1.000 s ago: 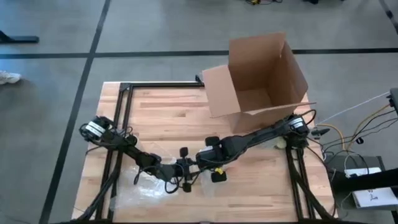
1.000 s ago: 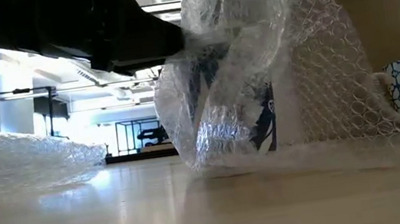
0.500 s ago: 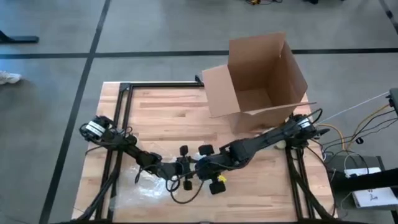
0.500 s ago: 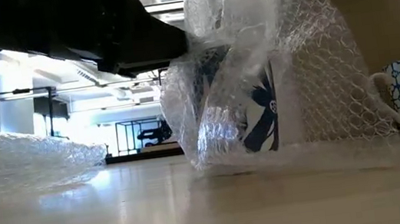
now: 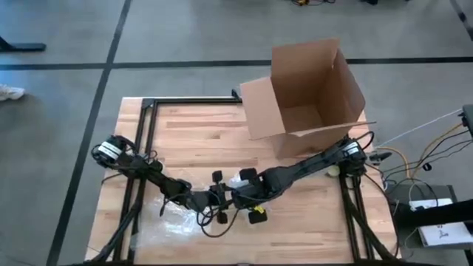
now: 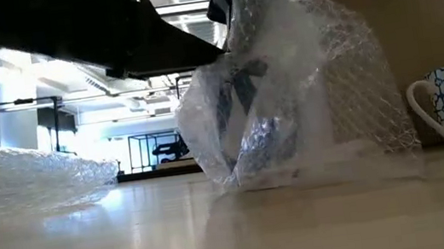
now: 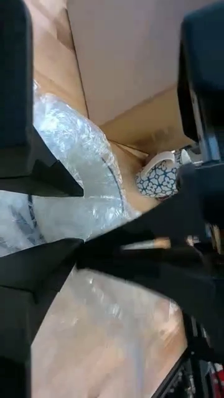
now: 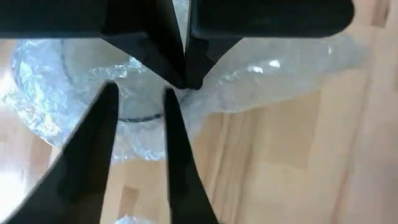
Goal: Wrap mug
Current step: Wrap the blue mug with the right bubble wrap
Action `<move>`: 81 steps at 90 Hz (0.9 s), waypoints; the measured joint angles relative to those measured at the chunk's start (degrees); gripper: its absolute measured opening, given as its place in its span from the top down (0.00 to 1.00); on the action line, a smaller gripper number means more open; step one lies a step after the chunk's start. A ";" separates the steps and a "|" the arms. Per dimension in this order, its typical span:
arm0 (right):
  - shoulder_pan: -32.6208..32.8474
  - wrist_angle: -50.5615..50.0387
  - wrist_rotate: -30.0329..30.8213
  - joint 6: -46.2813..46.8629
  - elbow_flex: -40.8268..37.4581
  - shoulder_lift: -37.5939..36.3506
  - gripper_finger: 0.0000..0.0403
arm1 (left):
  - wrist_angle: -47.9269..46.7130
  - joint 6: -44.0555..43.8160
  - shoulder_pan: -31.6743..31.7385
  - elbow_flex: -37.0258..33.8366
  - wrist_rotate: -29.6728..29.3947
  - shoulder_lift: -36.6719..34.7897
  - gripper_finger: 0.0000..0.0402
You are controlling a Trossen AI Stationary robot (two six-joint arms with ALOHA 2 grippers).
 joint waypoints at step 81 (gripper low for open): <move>-5.46 -0.50 -0.53 -6.94 -2.02 4.20 1.00 | -8.29 -1.20 6.19 -0.13 1.47 -2.90 0.75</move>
